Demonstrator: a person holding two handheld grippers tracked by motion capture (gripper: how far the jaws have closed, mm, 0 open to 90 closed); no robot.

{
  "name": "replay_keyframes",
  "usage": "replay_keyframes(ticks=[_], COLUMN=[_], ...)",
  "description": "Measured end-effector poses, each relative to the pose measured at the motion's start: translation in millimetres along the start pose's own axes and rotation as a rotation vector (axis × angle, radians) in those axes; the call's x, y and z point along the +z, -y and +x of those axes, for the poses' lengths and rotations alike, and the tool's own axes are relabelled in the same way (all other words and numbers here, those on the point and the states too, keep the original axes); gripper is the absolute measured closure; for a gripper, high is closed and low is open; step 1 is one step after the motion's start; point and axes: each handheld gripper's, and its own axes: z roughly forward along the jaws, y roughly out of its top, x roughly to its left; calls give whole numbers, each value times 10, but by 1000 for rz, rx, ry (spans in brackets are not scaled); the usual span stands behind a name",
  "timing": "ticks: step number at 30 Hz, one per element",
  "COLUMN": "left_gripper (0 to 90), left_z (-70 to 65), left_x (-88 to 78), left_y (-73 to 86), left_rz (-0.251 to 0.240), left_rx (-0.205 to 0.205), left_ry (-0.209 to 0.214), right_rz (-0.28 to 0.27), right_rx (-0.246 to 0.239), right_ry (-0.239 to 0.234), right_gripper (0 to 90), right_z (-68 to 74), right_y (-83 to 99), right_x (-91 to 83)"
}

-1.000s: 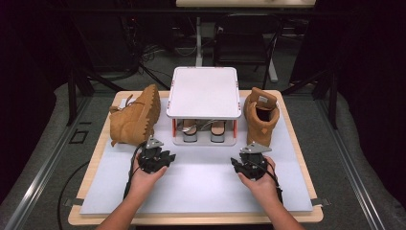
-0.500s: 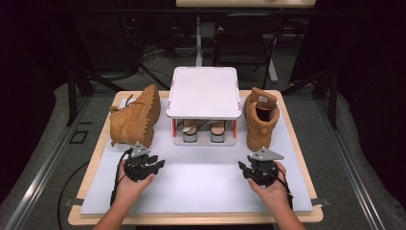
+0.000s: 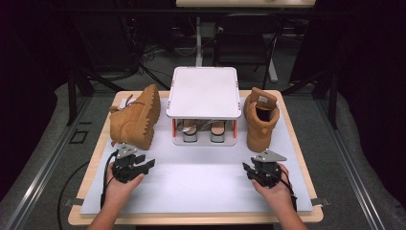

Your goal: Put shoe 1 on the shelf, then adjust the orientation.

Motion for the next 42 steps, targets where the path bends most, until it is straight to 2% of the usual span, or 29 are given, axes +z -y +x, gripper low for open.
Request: replay_keyframes(ticks=[3, 6, 11, 21, 25, 35, 42], left_gripper=[515, 508, 495, 491, 515, 503, 496], left_z=[26, 34, 35, 80, 123, 280, 409], left_x=[16, 24, 33, -9, -60, -186, -268], left_y=[15, 24, 33, 23, 11, -10, -11], left_rz=[3, 14, 11, 3, -6, -23, -38], left_rx=[-8, -10, -8, -29, -40, -87, -115], left_ry=[-1, 3, 1, 0, -8, -35, -72], right_rz=[-9, 12, -4, 2, 7, 15, 18], right_rx=[-2, -1, 5, 12, 15, 34, 45], right_ry=[8, 10, 15, 9, 14, -1, -1], right_gripper=[577, 558, 507, 471, 468, 469, 470], right_z=[-13, -29, -26, -50, -58, -72, -81], right_y=[27, 57, 83, 94, 97, 95, 91], right_x=[29, 65, 100, 113, 118, 119, 119])
